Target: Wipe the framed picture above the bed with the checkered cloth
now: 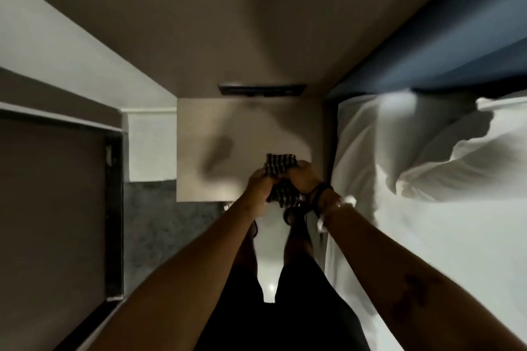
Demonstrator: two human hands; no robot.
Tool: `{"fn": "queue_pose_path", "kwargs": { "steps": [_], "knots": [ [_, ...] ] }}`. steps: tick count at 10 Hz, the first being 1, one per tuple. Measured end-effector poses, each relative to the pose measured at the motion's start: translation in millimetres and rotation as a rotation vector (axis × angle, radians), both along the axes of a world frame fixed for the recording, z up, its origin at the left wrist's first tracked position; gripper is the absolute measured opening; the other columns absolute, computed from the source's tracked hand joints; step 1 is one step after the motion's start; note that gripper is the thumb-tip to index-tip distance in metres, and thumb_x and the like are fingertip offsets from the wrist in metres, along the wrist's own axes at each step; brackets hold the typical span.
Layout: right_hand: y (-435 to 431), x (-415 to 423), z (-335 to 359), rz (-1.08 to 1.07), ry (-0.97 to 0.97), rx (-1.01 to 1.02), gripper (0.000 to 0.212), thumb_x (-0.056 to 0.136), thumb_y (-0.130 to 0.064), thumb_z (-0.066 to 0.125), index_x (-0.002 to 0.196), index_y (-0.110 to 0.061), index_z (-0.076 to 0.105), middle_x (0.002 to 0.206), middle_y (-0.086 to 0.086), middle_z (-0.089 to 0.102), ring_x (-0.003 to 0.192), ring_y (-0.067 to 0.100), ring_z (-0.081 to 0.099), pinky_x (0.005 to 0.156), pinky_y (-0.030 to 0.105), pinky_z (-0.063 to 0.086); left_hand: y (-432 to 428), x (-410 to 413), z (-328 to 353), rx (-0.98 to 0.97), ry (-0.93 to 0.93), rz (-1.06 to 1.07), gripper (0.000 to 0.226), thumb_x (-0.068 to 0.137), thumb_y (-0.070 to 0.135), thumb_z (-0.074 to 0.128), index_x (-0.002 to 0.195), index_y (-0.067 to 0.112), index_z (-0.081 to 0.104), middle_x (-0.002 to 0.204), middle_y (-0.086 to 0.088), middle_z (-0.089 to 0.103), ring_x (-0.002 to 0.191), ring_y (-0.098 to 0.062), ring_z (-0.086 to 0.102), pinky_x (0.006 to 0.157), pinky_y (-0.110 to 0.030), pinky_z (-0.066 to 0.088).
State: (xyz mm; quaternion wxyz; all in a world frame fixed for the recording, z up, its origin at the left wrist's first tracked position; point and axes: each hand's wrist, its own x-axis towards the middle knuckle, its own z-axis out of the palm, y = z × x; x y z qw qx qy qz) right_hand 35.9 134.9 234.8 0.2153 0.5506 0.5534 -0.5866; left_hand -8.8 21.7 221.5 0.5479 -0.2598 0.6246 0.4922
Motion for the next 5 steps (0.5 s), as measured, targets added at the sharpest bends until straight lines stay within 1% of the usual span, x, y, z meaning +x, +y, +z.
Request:
{"fn": "queue_pose_path", "kwargs": {
  "steps": [1, 2, 3, 4, 5],
  "knots": [
    [3, 0, -49, -0.087, -0.049, 0.003, 0.027, 0.095, -0.004, 0.052, 0.120, 0.002, 0.062, 0.121, 0.020, 0.066, 0.110, 0.030, 0.062, 0.096, 0.032, 0.052, 3, -3, -43, 0.051, -0.026, 0.002, 0.016, 0.089, 0.002, 0.059, 0.089, 0.015, 0.069, 0.085, -0.008, 0.071, 0.070, -0.021, 0.070, 0.048, -0.024, 0.055],
    [13, -9, -80, -0.207, -0.021, -0.017, 0.029, 0.093, 0.000, 0.053, 0.116, -0.011, 0.065, 0.124, 0.017, 0.066, 0.109, 0.032, 0.063, 0.093, 0.040, 0.054, 17, -18, -73, 0.090, -0.012, -0.005, 0.023, 0.089, 0.000, 0.059, 0.110, 0.007, 0.066, 0.101, -0.014, 0.071, 0.091, -0.031, 0.069, 0.068, -0.035, 0.058],
    [26, -15, -109, -0.186, -0.002, 0.019, 0.041, 0.090, 0.006, 0.053, 0.127, -0.011, 0.062, 0.125, 0.015, 0.066, 0.106, 0.029, 0.063, 0.075, 0.025, 0.057, 30, -25, -105, 0.069, -0.007, -0.016, 0.039, 0.089, -0.003, 0.058, 0.128, 0.002, 0.058, 0.125, -0.023, 0.064, 0.112, -0.038, 0.063, 0.090, -0.049, 0.055],
    [40, -24, -120, 0.023, -0.171, -0.004, 0.054, 0.093, -0.001, 0.055, 0.144, -0.008, 0.044, 0.146, 0.016, 0.050, 0.131, 0.034, 0.051, 0.100, 0.034, 0.045, 34, -32, -117, -0.048, 0.038, -0.221, 0.043, 0.088, -0.001, 0.061, 0.130, -0.002, 0.054, 0.131, -0.024, 0.060, 0.114, -0.036, 0.062, 0.075, -0.030, 0.060],
    [54, -23, -102, 0.481, -0.359, 0.089, 0.041, 0.100, -0.012, 0.046, 0.139, 0.003, 0.047, 0.147, 0.023, 0.046, 0.136, 0.038, 0.045, 0.106, 0.039, 0.038, 24, -38, -113, -0.383, 0.138, -0.502, 0.057, 0.089, 0.018, 0.063, 0.137, -0.007, 0.045, 0.138, -0.022, 0.056, 0.123, -0.037, 0.057, 0.097, -0.037, 0.053]
  ]
}}
